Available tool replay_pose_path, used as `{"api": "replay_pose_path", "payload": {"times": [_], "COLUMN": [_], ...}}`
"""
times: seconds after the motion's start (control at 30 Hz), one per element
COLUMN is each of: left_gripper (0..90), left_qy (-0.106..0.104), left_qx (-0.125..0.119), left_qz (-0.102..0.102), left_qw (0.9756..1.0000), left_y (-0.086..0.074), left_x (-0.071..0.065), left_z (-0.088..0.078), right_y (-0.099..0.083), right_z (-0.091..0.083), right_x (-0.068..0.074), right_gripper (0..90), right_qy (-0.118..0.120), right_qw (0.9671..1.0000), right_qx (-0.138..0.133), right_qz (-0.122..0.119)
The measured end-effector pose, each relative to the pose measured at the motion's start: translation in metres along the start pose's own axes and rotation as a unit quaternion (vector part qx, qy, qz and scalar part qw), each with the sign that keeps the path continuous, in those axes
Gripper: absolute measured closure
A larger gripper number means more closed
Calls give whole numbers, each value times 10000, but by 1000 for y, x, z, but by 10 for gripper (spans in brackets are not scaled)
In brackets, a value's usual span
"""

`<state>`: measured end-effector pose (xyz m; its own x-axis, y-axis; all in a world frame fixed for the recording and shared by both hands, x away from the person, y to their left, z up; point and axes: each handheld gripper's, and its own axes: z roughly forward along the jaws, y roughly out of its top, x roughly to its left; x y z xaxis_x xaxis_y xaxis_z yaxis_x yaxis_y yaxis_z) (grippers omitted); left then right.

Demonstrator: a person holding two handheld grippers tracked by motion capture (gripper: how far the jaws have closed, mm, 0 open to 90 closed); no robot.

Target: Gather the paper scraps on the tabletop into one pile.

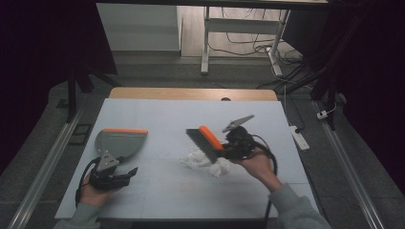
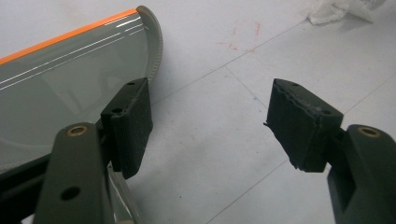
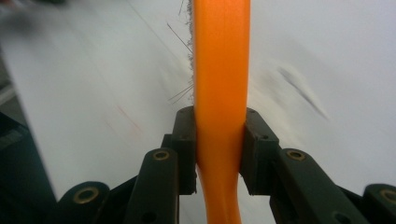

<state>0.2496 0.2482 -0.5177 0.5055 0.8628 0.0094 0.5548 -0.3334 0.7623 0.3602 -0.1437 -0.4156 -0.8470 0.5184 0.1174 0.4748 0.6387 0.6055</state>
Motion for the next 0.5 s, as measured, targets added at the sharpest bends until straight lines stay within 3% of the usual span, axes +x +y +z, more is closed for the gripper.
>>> {"api": "replay_pose_path", "payload": {"times": [0.07, 0.2, 0.3, 0.37, 0.43, 0.5], "left_gripper": [320, 320, 320, 320, 320, 320], "left_qy": [2, -4, -11, -14, -23, -27], "left_qx": [4, -5, -17, -25, -22, -14], "left_qz": [-1, -3, -5, 2, 0, 4], "left_qw": [10000, 10000, 10000, 10000, 10000, 10000], "left_y": [0, -1, -1, -1, -1, -1], "left_x": [0, 1, 1, 1, 2, 2], "left_z": [0, 0, -1, -1, -1, 0], "right_y": [16, 43, 50, 47, 41, 33], "right_z": [24, 76, 103, 106, 97, 84], "right_x": [13, 38, 39, 31, 17, 7], "right_gripper": [700, 700, 701, 701, 700, 701], "right_qy": [255, 368, 107, -225, -295, -419], "right_qw": [9997, 9987, 9978, 9968, 9965, 9966], "right_qx": [15, 265, 587, 738, 783, 694], "right_qz": [39, -238, -302, -220, 48, 146]}}
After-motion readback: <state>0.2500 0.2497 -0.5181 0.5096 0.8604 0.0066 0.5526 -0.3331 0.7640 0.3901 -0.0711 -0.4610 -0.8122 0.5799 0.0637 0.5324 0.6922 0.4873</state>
